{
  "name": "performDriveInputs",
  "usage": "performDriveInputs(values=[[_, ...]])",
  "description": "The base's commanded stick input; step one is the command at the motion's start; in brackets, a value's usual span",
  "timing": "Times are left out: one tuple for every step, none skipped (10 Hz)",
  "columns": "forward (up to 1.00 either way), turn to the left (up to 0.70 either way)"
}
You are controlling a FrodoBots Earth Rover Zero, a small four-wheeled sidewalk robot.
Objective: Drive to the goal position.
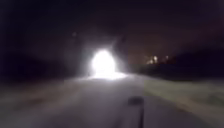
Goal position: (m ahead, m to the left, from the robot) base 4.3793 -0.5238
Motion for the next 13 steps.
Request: performDriveInputs(values=[[1.00, 0.11], [1.00, 0.11], [1.00, 0.11], [1.00, 0.11], [1.00, 0.10], [1.00, 0.04], [1.00, 0.04], [1.00, 0.05], [1.00, 0.10], [1.00, 0.16], [1.00, 0.16], [1.00, 0.17], [1.00, 0.17]])
